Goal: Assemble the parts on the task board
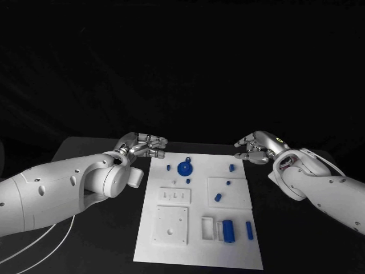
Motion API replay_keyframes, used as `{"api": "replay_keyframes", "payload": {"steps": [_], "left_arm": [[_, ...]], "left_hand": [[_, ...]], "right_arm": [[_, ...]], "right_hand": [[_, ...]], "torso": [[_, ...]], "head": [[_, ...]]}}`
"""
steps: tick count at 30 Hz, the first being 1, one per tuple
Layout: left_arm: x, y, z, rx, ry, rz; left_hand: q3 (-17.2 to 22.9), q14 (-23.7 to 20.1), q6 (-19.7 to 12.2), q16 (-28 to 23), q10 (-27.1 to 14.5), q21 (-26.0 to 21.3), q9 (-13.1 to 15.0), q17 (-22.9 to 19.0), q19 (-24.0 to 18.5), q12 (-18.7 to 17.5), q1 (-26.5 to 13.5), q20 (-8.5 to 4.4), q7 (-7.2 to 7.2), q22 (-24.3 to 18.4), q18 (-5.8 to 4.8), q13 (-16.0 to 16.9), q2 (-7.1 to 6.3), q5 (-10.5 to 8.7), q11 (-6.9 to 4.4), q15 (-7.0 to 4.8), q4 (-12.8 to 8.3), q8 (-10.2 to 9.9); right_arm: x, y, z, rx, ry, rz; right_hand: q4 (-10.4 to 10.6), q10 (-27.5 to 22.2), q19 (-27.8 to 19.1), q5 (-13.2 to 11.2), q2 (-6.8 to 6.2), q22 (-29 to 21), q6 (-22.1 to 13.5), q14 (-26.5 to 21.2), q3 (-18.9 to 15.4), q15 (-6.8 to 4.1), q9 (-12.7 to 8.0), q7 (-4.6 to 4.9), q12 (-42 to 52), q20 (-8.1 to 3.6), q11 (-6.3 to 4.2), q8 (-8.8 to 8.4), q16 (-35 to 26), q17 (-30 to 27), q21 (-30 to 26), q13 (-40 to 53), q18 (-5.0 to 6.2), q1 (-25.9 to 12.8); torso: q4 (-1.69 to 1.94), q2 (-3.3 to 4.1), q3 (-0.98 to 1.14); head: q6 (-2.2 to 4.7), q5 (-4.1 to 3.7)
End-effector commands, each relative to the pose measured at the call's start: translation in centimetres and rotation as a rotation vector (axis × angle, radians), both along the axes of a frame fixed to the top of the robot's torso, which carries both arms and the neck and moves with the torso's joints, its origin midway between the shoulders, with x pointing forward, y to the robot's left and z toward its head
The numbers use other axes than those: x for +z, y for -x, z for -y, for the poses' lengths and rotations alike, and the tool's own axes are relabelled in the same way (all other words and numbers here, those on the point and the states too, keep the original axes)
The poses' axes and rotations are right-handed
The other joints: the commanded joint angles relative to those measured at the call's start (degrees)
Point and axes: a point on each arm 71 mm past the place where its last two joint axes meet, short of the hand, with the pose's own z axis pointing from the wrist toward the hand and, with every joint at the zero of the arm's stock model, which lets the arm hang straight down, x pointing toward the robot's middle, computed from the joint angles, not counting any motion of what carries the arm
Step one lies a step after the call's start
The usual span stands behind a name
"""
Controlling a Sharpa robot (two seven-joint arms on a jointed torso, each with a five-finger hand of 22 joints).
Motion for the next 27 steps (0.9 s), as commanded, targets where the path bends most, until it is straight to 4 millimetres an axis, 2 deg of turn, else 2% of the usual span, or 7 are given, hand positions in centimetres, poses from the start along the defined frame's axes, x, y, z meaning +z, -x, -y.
{"api": "replay_keyframes", "payload": {"steps": [1, 6, 9, 11, 12, 23, 27], "left_arm": [[0.1, 0.0, 0.1, -0.022, 0.007, 0.016], [0.0, 0.0, 0.0, -0.025, 0.007, 0.015], [0.0, 0.0, 0.0, -0.028, 0.006, 0.016], [-0.1, -0.1, 0.0, -0.031, 0.006, 0.016], [-0.1, -0.1, 0.0, -0.032, 0.006, 0.016], [-0.4, -0.1, 0.2, -0.041, 0.007, 0.013], [-0.5, -0.1, 0.3, -0.043, 0.006, 0.011]], "left_hand": [[0.24, -0.33, -0.23, 0.08, -0.35, 0.07, 0.07, -0.08, -0.33, 0.11, 0.23, -0.05, -0.13, 0.02, -0.02, 0.05, -0.28, 0.38, 0.08, 0.06, 0.07, -0.21], [0.27, -0.33, -0.12, 0.08, -0.30, 0.09, 0.07, -0.08, -0.34, 0.10, 0.23, -0.06, -0.15, 0.03, -0.03, 0.05, -0.26, 0.35, 0.06, 0.06, 0.03, -0.20], [0.21, 0.08, -0.25, 0.34, -0.47, 0.31, 0.06, 0.04, -0.07, 0.11, 0.39, -0.18, -0.09, 0.15, 0.03, 0.05, -0.50, 0.16, 0.10, -0.08, -0.27, -0.22], [0.13, 0.38, -0.26, 0.60, -0.47, 0.50, 0.06, 0.15, 0.13, 0.10, 0.35, -0.27, -0.09, 0.25, 0.04, 0.05, -0.55, 0.12, 0.09, -0.19, -0.34, -0.22], [0.13, 0.38, -0.26, 0.60, -0.47, 0.50, 0.06, 0.15, 0.13, 0.10, 0.35, -0.27, -0.09, 0.25, 0.04, 0.05, -0.55, 0.12, 0.09, -0.19, -0.34, -0.22], [-0.06, 0.14, -0.26, 0.93, -0.52, 0.75, 0.06, 0.29, -0.05, 0.11, 0.27, -0.34, -0.09, 0.45, -0.08, 0.05, -0.48, 0.04, 0.09, -0.19, -0.63, -0.22], [-0.14, 0.06, -0.25, 1.07, -0.51, 0.88, 0.06, 0.33, -0.13, 0.10, 0.20, -0.34, -0.10, 0.56, -0.07, 0.05, -0.35, 0.05, 0.09, -0.19, -0.72, -0.22]], "right_arm": [[-1.3, 0.2, 0.6, 0.075, -0.025, -0.055], [-3.4, 0.4, 1.4, 0.065, -0.016, -0.087], [-4.4, 0.4, 1.4, 0.064, -0.015, -0.101], [-5.0, 0.3, 1.3, 0.062, -0.015, -0.108], [-5.3, 0.2, 1.3, 0.061, -0.016, -0.111], [-7.2, -0.5, 1.1, 0.002, -0.024, -0.103], [-7.6, -0.7, 1.2, -0.028, -0.029, -0.101]], "right_hand": [[-0.73, -0.53, 2.55, 0.60, 0.23, 5.30, -0.41, -0.55, -0.95, 0.14, -0.09, 0.46, -0.27, 0.43, 0.05, -0.24, -0.32, -0.16, -0.49, -0.19, 0.24, 0.62], [-1.34, -0.82, 2.46, 1.70, 0.45, 5.25, -1.87, -0.70, -3.84, 0.30, -0.07, 0.81, -0.62, 0.58, 0.30, -0.23, -0.49, -0.29, -0.80, -0.58, 0.35, 1.01], [-1.57, -1.07, 2.41, 2.02, 0.39, 5.22, -3.35, -0.79, -5.04, 0.44, -0.06, 1.11, -0.91, 0.68, 0.51, -0.18, -0.61, -0.40, -1.01, -0.84, 0.43, 1.44], [-1.77, -1.20, 2.40, 1.95, 0.68, 5.22, -4.34, -0.82, -6.04, 0.54, -0.04, 1.30, -0.95, 0.81, 0.62, -0.18, -0.58, -0.40, -1.07, -0.95, 0.54, 1.95], [-1.87, -1.25, 2.40, 1.96, 0.70, 5.24, -4.77, -0.85, -6.28, 0.58, -0.06, 1.39, -0.96, 0.84, 0.68, -0.19, -0.57, -0.40, -1.03, -0.99, 0.56, 2.10], [-1.78, -1.07, 2.55, 1.72, 1.28, 5.35, -5.00, -0.74, -6.76, 0.59, -0.04, 1.45, -0.24, 0.87, 0.71, -0.21, -0.12, -0.08, -0.51, -0.76, 0.72, 1.87], [-1.33, -0.83, 2.72, 1.84, 1.40, 5.43, -4.51, -0.53, -6.45, 0.52, -0.04, 1.34, 0.15, 0.85, 0.62, -0.22, 0.30, 0.27, 0.01, -0.65, 0.81, 1.22]], "torso": [[-0.64, -0.10, 0.64], [-0.77, 0.00, 1.04], [-0.69, 0.03, 0.95], [-0.64, 0.11, 1.16], [-0.57, 0.08, 1.03], [-0.04, 0.39, 1.46], [-0.04, 0.39, 1.35]], "head": [[-0.13, 0.03], [-0.24, 0.31], [-0.31, 0.29], [-0.44, 0.18], [-0.50, 0.13], [-0.78, -0.10], [-0.83, 0.27]]}}
